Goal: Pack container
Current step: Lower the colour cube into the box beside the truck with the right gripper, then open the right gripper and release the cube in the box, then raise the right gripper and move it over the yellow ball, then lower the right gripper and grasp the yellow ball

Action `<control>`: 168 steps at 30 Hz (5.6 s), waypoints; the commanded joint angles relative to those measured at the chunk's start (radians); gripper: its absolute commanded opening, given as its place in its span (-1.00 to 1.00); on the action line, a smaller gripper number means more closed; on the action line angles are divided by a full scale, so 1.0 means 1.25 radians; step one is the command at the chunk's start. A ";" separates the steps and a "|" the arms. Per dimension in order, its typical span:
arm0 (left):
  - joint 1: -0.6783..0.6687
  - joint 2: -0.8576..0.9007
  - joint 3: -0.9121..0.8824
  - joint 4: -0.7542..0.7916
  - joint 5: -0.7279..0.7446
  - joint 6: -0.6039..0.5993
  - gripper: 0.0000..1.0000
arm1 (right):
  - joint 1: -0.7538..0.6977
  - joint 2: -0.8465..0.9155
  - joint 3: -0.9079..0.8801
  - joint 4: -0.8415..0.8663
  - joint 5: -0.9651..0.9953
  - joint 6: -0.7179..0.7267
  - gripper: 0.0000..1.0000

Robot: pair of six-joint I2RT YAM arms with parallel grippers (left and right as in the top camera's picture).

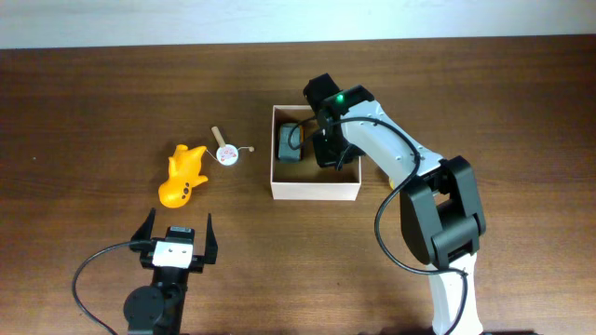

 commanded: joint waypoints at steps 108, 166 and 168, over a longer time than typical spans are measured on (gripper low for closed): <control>0.003 -0.006 -0.002 -0.005 -0.003 0.012 0.99 | -0.075 -0.023 0.552 -0.501 0.057 -0.005 0.43; 0.003 -0.006 -0.002 -0.005 -0.003 0.012 0.99 | -0.264 -0.229 -0.367 0.100 -0.055 0.000 0.72; 0.003 -0.006 -0.002 -0.005 -0.003 0.012 0.99 | -0.264 -0.229 -0.378 0.115 -0.055 0.000 0.72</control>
